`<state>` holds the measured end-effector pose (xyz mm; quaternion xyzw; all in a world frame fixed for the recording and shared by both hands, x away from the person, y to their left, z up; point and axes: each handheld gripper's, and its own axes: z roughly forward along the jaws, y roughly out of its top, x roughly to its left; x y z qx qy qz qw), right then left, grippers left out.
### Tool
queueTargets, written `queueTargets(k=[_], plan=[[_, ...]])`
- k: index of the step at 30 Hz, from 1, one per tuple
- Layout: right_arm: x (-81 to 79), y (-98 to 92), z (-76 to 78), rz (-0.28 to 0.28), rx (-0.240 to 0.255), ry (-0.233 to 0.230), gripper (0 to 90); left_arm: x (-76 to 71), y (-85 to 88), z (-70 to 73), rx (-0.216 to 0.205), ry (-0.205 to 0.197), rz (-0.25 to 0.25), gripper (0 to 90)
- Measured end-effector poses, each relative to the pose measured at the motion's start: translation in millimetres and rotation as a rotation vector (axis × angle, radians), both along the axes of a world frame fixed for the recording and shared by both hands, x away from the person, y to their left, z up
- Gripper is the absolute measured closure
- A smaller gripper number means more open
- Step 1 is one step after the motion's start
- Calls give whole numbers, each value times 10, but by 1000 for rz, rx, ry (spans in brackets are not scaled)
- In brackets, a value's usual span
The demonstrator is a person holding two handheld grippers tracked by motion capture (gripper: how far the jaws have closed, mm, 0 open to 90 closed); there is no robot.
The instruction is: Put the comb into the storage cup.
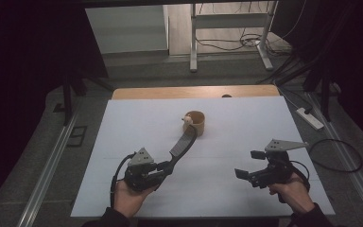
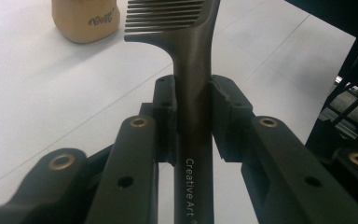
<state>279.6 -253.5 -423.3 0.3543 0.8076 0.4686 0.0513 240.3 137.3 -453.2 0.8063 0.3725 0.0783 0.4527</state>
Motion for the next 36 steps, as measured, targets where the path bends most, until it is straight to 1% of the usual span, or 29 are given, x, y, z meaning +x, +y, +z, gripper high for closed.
queueTargets(k=[7, 10, 11, 13, 19, 21, 24, 30, 36], plan=[[94, 89, 8, 6, 13, 12, 0, 52, -60, -3, -3, -6, -8, 720], [134, 131, 18, 16, 25, 30, 0, 71, -90, 1, -5, -11, -9, 720], [146, 148, 20, 18, 24, 33, 0, 78, -99, 2, -5, -13, -13, 720], [166, 182, 30, 24, 6, 36, 0, 83, -110, 2, -3, -15, -12, 720], [214, 284, 52, 24, -7, 44, 0, 125, -171, 0, -2, -23, -19, 720], [233, 336, 63, 24, -22, 45, 0, 143, -197, 1, 1, -26, -23, 720], [256, 383, 72, 25, -31, 53, 0, 157, -218, 2, 0, -29, -25, 720], [303, 452, 76, 24, -32, 71, 0, 182, -250, -7, 0, -28, -27, 720], [377, 543, 102, 35, -20, 110, 0, 217, -295, -18, 1, -28, -31, 720]])
